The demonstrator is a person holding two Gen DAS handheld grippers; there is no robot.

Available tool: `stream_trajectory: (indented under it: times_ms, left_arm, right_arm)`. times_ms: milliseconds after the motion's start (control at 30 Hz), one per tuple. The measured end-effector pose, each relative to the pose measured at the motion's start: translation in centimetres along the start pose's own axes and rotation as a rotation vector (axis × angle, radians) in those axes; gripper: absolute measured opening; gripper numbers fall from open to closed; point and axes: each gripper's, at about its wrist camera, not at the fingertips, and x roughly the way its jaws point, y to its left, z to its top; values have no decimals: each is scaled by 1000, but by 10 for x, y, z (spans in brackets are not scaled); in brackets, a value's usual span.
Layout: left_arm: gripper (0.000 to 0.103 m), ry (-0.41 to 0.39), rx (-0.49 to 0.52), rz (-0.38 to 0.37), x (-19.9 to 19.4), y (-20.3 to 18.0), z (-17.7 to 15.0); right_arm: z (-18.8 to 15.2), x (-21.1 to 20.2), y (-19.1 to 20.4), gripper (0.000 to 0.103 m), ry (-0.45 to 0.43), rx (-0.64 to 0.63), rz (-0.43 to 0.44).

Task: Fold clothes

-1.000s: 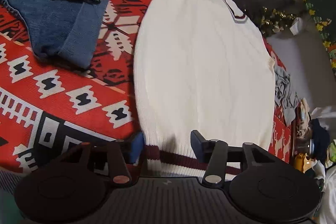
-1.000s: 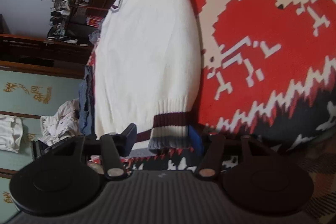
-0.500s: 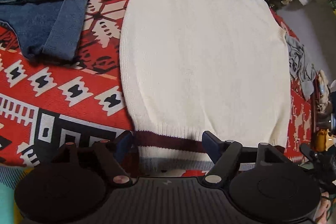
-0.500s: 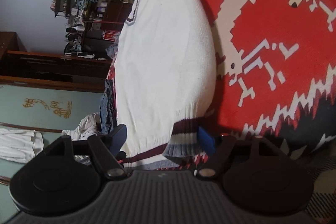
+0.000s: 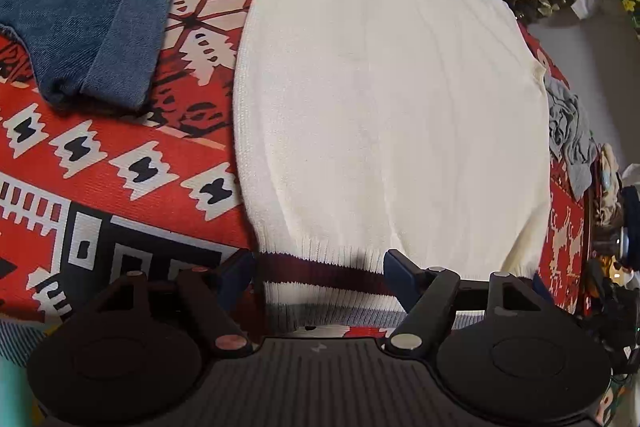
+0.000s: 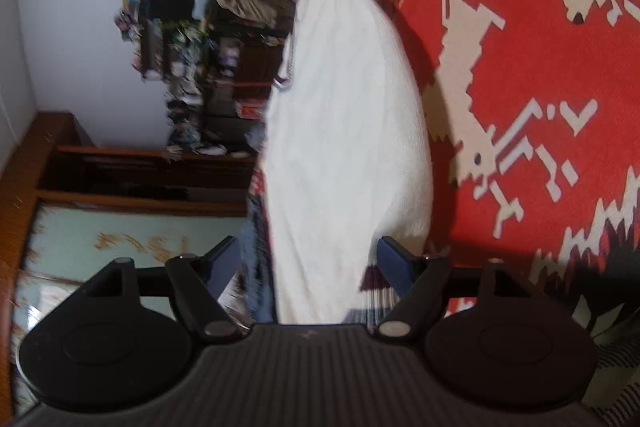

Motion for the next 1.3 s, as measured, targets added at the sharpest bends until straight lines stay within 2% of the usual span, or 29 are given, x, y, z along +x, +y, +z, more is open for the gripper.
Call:
stream_trajectory:
  times_ms: [167, 267, 333, 367, 400, 433, 467, 500, 633, 667, 800, 867, 933, 1100, 1233, 1300]
  left_arm:
    - [71, 2, 0, -9, 0, 2, 1]
    - [69, 3, 6, -16, 0, 3, 0]
    - [60, -1, 6, -11, -1, 4, 0]
    - [52, -3, 4, -6, -1, 5, 0]
    - [41, -4, 3, -3, -2, 6, 0]
    - [36, -4, 4, 4, -1, 6, 0]
    - [24, -4, 6, 14, -1, 6, 0]
    - [8, -9, 16, 25, 0, 5, 0]
    - [6, -67, 74, 59, -5, -3, -1]
    - [6, -90, 67, 47, -9, -2, 0]
    - [6, -202, -35, -77, -33, 16, 7]
    - [6, -252, -88, -141, -43, 25, 10]
    - [6, -285, -128, -171, -46, 30, 14]
    - [6, -316, -178, -197, -45, 37, 27]
    - [6, -290, -197, -189, -39, 42, 29]
    - [6, -282, -195, -187, -36, 43, 30]
  right_arm:
    - [-18, 10, 18, 67, -15, -89, -161]
    - [-28, 4, 20, 54, -24, -107, -232]
    - [-33, -1, 20, 42, -31, -113, -275]
    - [-33, -2, 20, 37, -37, -114, -297]
    - [-35, -3, 18, 26, -31, -121, -321]
    - [-39, -4, 14, 19, -16, -135, -349]
    - [-42, -5, 11, 18, -1, -150, -376]
    - [-46, -3, 11, 18, 11, -176, -397]
    - [-57, 17, 28, 19, 42, -313, -450]
    - [-58, 21, 31, 19, 46, -328, -448]
    - [-55, 26, 39, 21, 58, -353, -436]
    - [-53, 19, 38, 24, 55, -354, -431]
    - [-51, 14, 38, 33, 49, -359, -430]
    - [-53, 21, 53, 38, 51, -448, -502]
    - [-57, 45, 64, 40, 80, -434, -520]
    - [-58, 54, 70, 42, 75, -434, -556]
